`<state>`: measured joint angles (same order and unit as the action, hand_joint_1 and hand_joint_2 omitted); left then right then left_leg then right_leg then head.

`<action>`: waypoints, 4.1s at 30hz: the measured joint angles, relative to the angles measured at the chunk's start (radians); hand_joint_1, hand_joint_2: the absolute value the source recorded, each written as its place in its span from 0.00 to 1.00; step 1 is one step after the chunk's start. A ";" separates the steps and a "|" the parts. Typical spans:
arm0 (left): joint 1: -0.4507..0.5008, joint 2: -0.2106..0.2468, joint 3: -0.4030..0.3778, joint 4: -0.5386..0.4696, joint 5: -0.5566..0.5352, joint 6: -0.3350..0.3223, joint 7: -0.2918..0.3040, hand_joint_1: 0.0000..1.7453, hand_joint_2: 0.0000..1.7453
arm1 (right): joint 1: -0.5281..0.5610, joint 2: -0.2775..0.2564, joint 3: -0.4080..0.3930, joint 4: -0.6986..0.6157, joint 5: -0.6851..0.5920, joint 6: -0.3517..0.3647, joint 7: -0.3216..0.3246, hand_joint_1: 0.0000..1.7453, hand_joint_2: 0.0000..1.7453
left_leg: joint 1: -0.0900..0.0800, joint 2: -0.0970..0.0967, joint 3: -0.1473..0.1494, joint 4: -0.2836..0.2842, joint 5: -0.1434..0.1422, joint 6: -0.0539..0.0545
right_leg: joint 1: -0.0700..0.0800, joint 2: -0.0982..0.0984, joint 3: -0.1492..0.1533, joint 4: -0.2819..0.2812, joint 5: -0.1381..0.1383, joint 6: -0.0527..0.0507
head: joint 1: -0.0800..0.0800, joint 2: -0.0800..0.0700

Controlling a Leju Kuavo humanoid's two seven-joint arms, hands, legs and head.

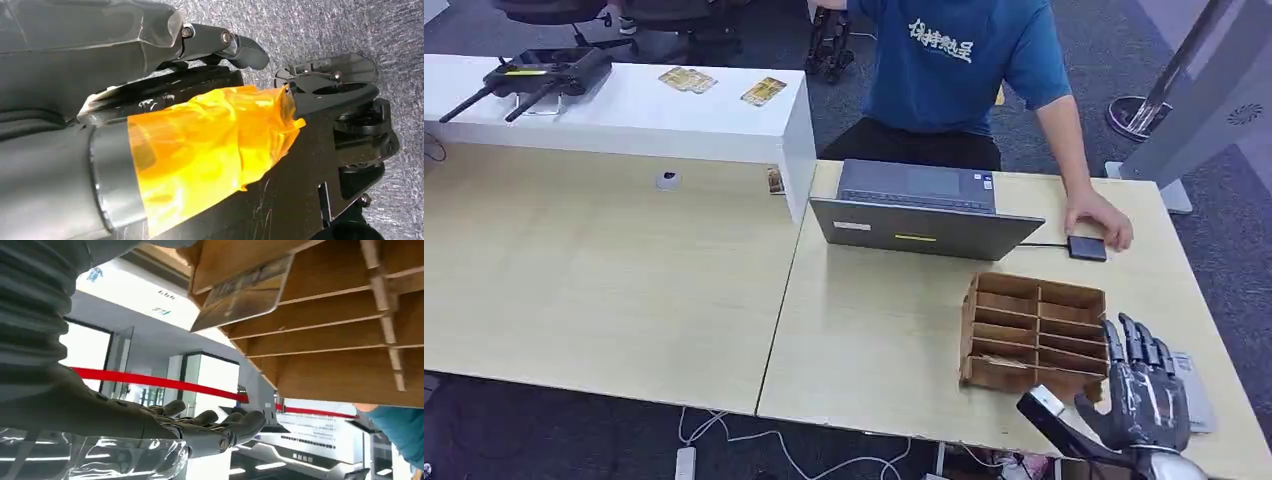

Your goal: Pass the card to the sensor for recognition and then transmit it.

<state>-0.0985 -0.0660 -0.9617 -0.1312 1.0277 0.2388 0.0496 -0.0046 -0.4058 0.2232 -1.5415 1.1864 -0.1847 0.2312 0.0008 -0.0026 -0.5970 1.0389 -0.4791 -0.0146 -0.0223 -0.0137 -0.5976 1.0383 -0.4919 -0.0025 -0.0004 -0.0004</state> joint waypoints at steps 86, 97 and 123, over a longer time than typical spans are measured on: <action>-0.003 0.000 -0.017 0.007 0.047 0.001 -0.008 0.00 0.00 | 0.007 0.007 0.041 0.006 -0.034 -0.006 0.040 0.00 1.00 | 0.000 0.000 0.000 0.000 0.000 0.000 | 0.000 0.000 0.000 0.000 0.000 0.000 | 0.000 0.000; -0.003 0.000 -0.017 0.008 0.047 0.001 -0.008 0.00 0.00 | 0.007 0.008 0.039 0.009 -0.034 -0.011 0.038 0.00 1.00 | 0.000 0.000 0.000 0.000 0.000 0.000 | 0.000 0.000 0.000 0.000 0.000 0.000 | 0.000 0.000; -0.003 0.000 -0.019 0.008 0.059 0.002 -0.010 0.00 0.00 | 0.008 0.009 0.031 -0.013 -0.041 0.007 0.026 1.00 1.00 | 0.000 0.000 0.000 0.000 0.000 0.000 | 0.000 0.000 0.000 0.000 0.000 0.000 | 0.000 0.000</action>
<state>-0.1018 -0.0664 -0.9804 -0.1232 1.0864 0.2411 0.0393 0.0032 -0.3967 0.2544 -1.5549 1.1452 -0.1778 0.2571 0.0010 -0.0026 -0.5968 1.0387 -0.4790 -0.0146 -0.0221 -0.0137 -0.5976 1.0384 -0.4919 -0.0025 -0.0004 -0.0004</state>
